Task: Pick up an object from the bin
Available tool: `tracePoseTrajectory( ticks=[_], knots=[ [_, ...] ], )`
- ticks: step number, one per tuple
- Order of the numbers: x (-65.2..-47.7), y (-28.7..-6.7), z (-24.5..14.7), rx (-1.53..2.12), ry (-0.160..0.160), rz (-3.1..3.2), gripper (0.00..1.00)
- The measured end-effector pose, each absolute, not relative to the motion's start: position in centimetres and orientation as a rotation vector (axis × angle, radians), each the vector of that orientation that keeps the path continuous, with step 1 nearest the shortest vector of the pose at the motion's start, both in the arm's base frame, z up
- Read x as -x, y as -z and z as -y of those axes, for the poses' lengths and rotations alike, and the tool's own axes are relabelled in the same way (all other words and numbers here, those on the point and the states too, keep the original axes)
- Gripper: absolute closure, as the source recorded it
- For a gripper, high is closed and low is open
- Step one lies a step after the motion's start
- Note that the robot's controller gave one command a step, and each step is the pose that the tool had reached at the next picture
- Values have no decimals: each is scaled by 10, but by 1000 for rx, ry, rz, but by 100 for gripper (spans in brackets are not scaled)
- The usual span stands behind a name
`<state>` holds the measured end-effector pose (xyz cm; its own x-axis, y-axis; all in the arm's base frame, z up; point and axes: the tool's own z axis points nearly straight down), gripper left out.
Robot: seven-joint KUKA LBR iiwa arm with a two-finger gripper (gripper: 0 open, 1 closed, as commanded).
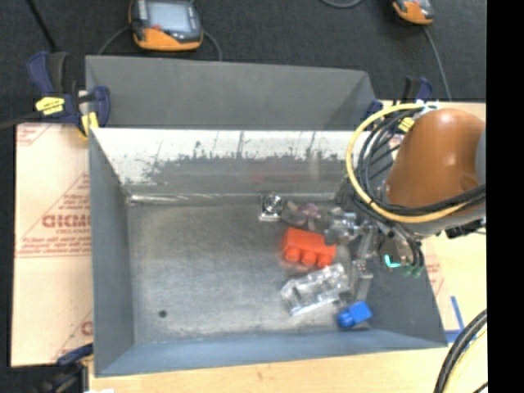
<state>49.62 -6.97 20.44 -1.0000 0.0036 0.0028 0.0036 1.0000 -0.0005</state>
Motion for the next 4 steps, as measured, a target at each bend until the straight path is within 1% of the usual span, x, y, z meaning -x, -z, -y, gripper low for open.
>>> tracePoseTrajectory(
  ticks=[1, 2, 3, 4],
  knots=[
    [-551, -83, 49, 430, -1, 3115, 0],
    [-575, -86, 50, 429, 2, 3136, 0],
    [-575, -82, 49, 417, 0, 3140, 100],
    [-587, -164, 69, 416, -1, 3127, 100]
  ],
)
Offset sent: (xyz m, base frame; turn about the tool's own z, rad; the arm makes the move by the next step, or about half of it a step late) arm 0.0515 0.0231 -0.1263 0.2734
